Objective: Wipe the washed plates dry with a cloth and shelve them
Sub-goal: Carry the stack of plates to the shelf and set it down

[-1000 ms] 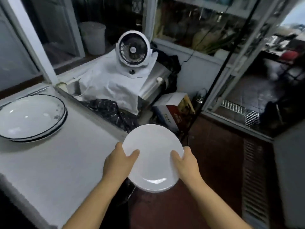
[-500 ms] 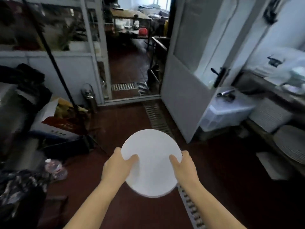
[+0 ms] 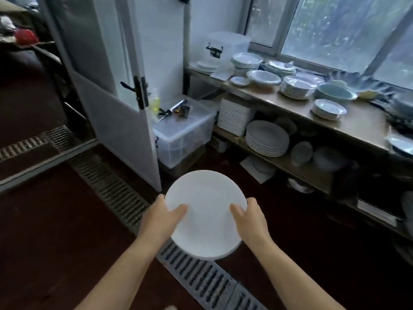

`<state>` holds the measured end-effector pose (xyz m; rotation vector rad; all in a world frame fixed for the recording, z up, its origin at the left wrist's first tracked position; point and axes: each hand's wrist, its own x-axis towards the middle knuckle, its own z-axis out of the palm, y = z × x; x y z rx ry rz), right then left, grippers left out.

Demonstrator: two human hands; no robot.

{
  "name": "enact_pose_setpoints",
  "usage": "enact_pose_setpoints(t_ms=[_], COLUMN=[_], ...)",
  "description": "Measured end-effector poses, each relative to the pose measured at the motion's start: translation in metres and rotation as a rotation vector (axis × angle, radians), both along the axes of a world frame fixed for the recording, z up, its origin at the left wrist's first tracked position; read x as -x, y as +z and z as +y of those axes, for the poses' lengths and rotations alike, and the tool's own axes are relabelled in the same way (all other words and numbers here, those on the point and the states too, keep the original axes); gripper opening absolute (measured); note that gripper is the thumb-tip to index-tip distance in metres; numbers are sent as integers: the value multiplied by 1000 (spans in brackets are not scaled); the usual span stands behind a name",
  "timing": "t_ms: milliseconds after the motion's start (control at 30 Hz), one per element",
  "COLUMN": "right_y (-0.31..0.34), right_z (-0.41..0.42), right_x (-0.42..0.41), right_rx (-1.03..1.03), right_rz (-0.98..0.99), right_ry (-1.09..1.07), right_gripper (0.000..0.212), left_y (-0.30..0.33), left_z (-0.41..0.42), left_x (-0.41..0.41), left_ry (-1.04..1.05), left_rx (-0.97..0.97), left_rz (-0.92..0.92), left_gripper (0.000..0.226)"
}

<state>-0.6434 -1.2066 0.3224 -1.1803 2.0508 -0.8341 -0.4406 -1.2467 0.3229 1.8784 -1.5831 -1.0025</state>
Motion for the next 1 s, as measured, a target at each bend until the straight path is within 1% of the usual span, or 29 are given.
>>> enact_pose_setpoints(t_ms=[200, 333, 567, 767, 1000], right_y=[-6, -5, 4, -8, -29], right_z=[-52, -109, -199, -247, -308], right_x=[97, 157, 255, 348, 485], right_rx=[21, 48, 59, 22, 38], right_rz=[29, 45, 21, 44, 22], right_ry=[-206, -312, -489, -583, -600], right_gripper=[22, 25, 25, 25, 26], left_y=[-4, -3, 9, 3, -12], left_z=[-89, -163, -283, -346, -412], left_x=[108, 175, 291, 396, 535], left_ry=[-199, -301, -456, -537, -572], left_rx=[9, 40, 79, 34, 53], left_rz=[-26, 8, -37, -48, -41], left_gripper=[36, 36, 35, 37, 37])
